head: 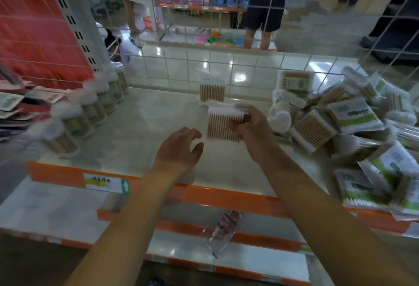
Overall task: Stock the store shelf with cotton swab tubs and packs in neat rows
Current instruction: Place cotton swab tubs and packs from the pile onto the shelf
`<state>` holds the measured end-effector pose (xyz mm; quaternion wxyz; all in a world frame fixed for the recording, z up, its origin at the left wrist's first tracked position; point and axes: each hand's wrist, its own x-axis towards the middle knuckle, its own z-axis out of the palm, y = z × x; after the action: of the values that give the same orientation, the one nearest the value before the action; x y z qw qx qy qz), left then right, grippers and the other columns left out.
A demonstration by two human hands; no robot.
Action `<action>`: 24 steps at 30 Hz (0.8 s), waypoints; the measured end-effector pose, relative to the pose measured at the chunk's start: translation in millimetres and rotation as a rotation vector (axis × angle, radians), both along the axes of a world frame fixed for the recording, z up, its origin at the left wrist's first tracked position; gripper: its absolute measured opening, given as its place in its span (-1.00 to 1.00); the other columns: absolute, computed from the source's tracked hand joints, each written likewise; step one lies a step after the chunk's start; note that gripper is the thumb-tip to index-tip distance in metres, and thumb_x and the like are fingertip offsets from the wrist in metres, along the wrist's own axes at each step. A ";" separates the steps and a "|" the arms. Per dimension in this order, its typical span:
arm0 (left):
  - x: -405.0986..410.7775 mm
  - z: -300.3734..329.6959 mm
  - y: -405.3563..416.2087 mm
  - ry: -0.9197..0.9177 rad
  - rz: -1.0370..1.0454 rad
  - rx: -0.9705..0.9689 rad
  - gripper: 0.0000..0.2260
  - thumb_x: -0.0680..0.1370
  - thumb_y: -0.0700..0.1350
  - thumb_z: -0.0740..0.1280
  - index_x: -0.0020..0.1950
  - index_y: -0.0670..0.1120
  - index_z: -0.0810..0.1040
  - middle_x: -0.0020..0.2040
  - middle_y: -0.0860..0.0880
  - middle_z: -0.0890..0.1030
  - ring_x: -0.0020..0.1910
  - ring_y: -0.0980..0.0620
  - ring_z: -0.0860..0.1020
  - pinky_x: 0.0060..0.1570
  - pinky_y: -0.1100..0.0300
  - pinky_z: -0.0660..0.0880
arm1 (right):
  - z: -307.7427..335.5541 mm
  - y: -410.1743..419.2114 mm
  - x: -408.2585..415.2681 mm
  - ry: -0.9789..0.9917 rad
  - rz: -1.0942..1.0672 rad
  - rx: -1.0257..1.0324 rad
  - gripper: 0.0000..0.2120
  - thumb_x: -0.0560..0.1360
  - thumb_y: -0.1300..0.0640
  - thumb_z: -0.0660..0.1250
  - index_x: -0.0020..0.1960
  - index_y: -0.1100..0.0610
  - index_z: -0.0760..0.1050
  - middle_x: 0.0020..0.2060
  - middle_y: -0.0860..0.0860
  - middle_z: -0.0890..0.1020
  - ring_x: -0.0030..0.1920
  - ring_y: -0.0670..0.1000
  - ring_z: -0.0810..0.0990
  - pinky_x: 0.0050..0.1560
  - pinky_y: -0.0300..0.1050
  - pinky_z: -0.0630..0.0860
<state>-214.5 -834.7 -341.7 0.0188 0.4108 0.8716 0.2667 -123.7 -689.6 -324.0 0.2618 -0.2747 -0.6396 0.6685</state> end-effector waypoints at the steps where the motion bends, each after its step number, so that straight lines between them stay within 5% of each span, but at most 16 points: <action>1: -5.0 -1.6 1.4 -0.003 -0.011 -0.014 -0.75 0.54 -0.10 0.27 0.19 -0.12 0.53 0.12 -0.07 0.55 0.11 -0.06 0.50 0.05 0.18 0.37 | -0.6 1.0 -9.3 0.004 -0.017 -0.004 -0.62 0.40 0.45 0.31 0.11 0.09 0.43 -0.01 0.09 0.58 0.01 0.06 0.57 -0.12 -0.05 0.55; 7: -29.2 -7.8 10.2 -0.025 -0.040 0.029 -0.74 0.54 -0.13 0.26 0.20 -0.16 0.53 0.13 -0.11 0.55 0.11 -0.12 0.51 0.08 0.08 0.44 | -2.9 16.2 -56.5 0.007 -0.118 -0.013 -0.70 0.39 0.48 0.30 -0.12 0.08 0.46 -0.17 0.02 0.59 -0.09 0.06 0.59 -0.16 -0.05 0.57; 11: -37.8 -16.0 10.3 -0.002 -0.013 0.078 -0.77 0.52 -0.17 0.26 0.14 -0.18 0.55 0.08 -0.13 0.57 0.10 -0.13 0.49 0.04 0.07 0.41 | -6.1 26.6 -80.3 0.050 -0.114 -0.009 -0.69 0.38 0.47 0.32 -0.03 0.12 0.48 -0.14 0.04 0.60 -0.09 0.07 0.60 -0.18 -0.04 0.57; 16: -42.0 -26.1 12.1 -0.010 0.012 0.119 -0.73 0.38 -0.15 0.17 -0.11 -0.23 0.61 -0.14 -0.18 0.60 -0.10 -0.20 0.52 -0.18 0.02 0.47 | -12.1 28.1 -97.4 0.020 -0.164 0.117 -0.70 0.39 0.43 0.36 0.07 0.18 0.53 -0.18 0.02 0.61 -0.19 -0.05 0.60 -0.31 -0.26 0.52; 24: -43.6 -30.2 12.7 -0.010 0.030 0.174 -0.86 0.41 -0.27 0.28 -0.11 -0.22 0.61 -0.13 -0.15 0.59 -0.09 -0.16 0.50 -0.15 0.09 0.42 | -27.3 32.9 -112.1 -0.081 -0.310 0.301 -0.68 0.41 0.34 0.36 0.14 0.16 0.49 -0.12 0.00 0.59 -0.12 -0.02 0.57 -0.25 -0.27 0.54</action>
<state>-258.1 -822.0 -372.0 -0.0169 0.3964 0.8511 0.3439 -235.8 -656.7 -351.3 0.3737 -0.3542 -0.6921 0.5058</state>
